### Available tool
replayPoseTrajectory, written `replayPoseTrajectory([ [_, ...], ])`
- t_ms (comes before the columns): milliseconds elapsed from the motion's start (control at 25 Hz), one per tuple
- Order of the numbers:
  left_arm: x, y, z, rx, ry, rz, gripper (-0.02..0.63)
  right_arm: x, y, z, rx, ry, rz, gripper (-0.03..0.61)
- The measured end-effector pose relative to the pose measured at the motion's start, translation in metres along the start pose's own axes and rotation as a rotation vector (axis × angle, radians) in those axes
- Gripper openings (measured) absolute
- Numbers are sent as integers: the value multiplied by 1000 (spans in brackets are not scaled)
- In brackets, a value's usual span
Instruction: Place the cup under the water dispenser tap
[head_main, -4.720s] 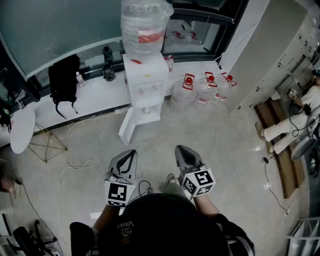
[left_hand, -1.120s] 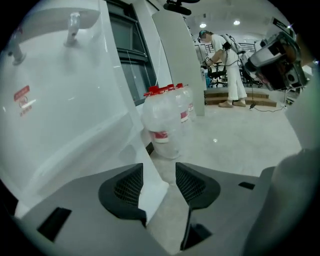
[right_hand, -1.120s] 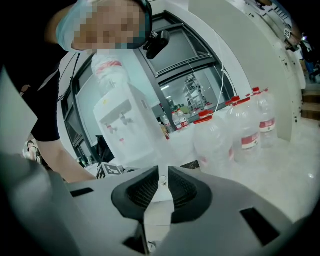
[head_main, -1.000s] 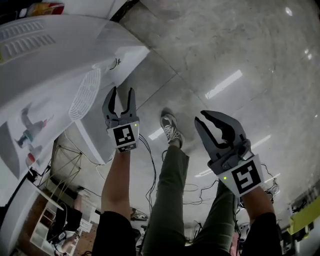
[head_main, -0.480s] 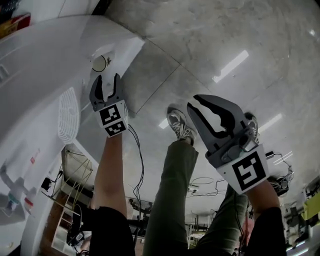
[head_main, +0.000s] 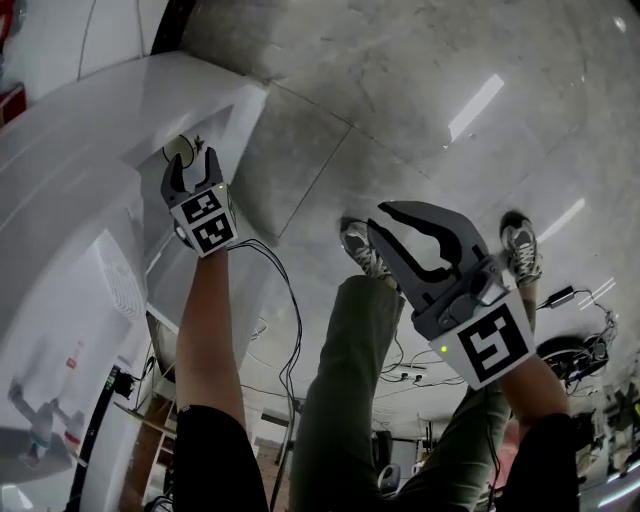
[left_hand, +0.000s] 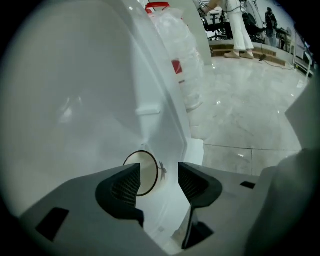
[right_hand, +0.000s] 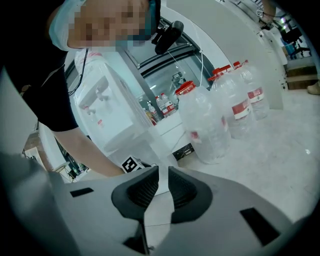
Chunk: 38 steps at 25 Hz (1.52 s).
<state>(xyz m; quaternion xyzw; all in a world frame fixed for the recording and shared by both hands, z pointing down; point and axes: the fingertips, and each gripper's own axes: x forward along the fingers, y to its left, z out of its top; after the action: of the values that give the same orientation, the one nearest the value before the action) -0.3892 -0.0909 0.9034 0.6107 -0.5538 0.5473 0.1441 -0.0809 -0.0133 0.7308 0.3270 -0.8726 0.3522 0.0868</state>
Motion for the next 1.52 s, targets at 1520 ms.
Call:
replayPoseTrajectory([
  [1520, -109, -74, 19, 84, 197, -122, 63, -98, 8, 66, -80, 21, 16, 46],
])
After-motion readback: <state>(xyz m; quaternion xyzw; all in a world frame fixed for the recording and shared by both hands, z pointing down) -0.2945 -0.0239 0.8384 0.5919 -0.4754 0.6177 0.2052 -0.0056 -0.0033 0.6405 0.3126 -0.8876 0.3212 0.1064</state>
